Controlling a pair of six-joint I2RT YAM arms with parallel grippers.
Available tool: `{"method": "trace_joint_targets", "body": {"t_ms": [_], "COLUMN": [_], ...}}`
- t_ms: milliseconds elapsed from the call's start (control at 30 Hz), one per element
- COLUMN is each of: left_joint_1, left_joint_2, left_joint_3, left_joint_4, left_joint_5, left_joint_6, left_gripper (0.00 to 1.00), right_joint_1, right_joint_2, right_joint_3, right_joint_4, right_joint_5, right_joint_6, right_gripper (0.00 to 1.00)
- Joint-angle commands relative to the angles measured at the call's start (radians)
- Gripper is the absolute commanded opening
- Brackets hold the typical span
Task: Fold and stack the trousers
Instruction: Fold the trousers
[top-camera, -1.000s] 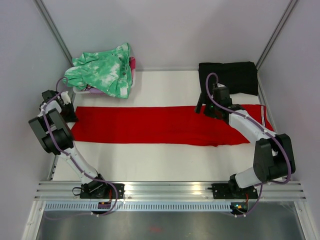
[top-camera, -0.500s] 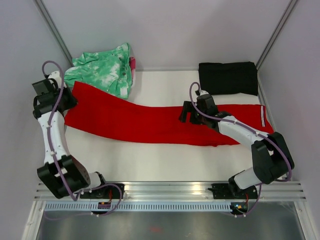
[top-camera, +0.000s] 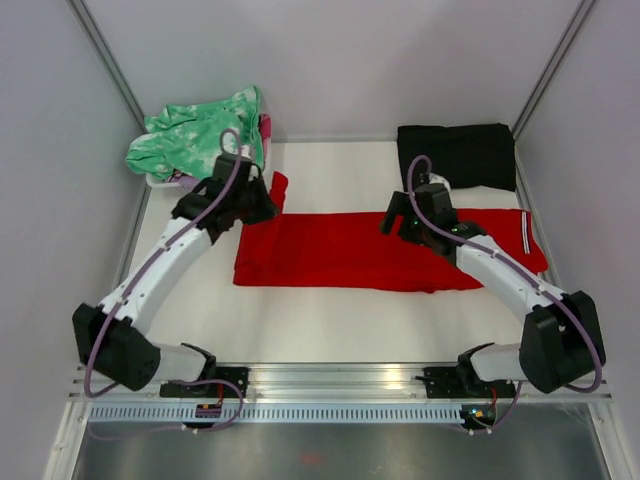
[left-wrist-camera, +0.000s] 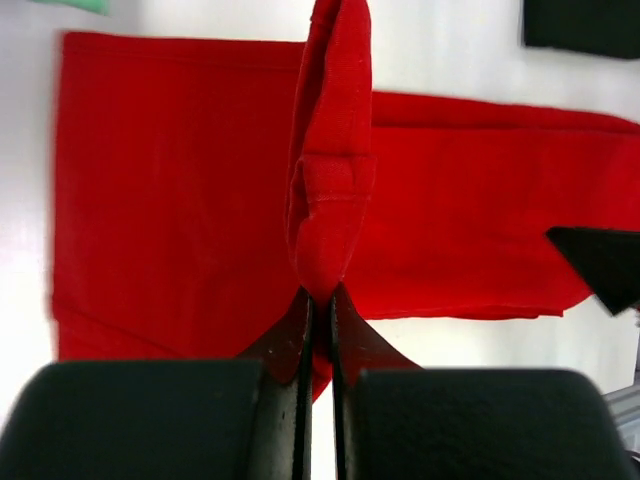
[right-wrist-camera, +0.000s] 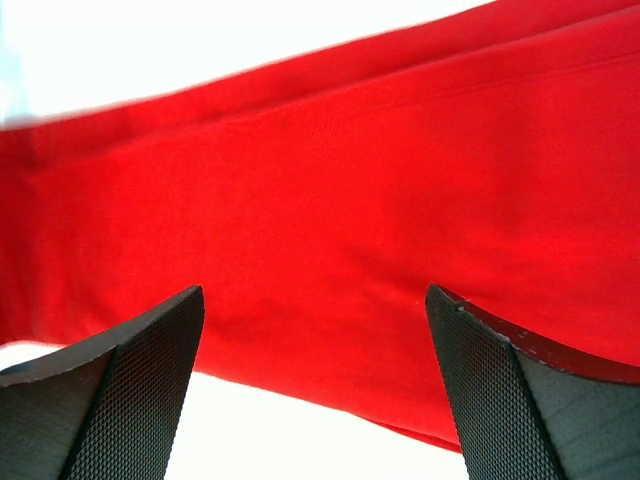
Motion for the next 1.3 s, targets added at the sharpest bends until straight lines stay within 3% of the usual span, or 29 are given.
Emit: {"method": "trace_joint_targets", "body": {"t_ms": [0, 133, 233, 367, 500, 733, 1267], "left_joint_1": [-0.117, -0.287, -0.326, -0.370, -0.446, -0.482, -0.549], "left_joint_2": [0.106, 0.228, 0.327, 0.472, 0.548, 0.635, 0.753], "left_joint_3": [0.057, 0.124, 0.121, 0.162, 0.233, 0.256, 0.379], "left_joint_4": [0.100, 0.125, 0.180, 0.237, 0.251, 0.286, 0.269], "left_joint_5": [-0.133, -0.225, -0.255, -0.222, -0.277, -0.331, -0.325], "left_joint_6": [-0.175, -0.235, -0.323, -0.374, -0.393, -0.506, -0.535], "left_gripper": [0.02, 0.02, 0.02, 0.02, 0.02, 0.02, 0.04], "right_joint_1": [-0.108, -0.281, -0.308, -0.320, -0.343, -0.351, -0.374], "right_joint_2": [-0.078, -0.149, -0.184, -0.203, -0.209, -0.203, -0.184], "right_joint_3": [0.050, 0.044, 0.042, 0.038, 0.024, 0.007, 0.007], "right_joint_4": [-0.110, -0.191, -0.213, -0.239, -0.247, -0.239, -0.234], "right_joint_5": [0.035, 0.039, 0.060, 0.068, 0.071, 0.050, 0.053], "right_joint_6": [0.030, -0.031, -0.069, -0.079, -0.091, -0.105, -0.119], "right_gripper": [0.98, 0.98, 0.98, 0.98, 0.98, 0.98, 0.98]}}
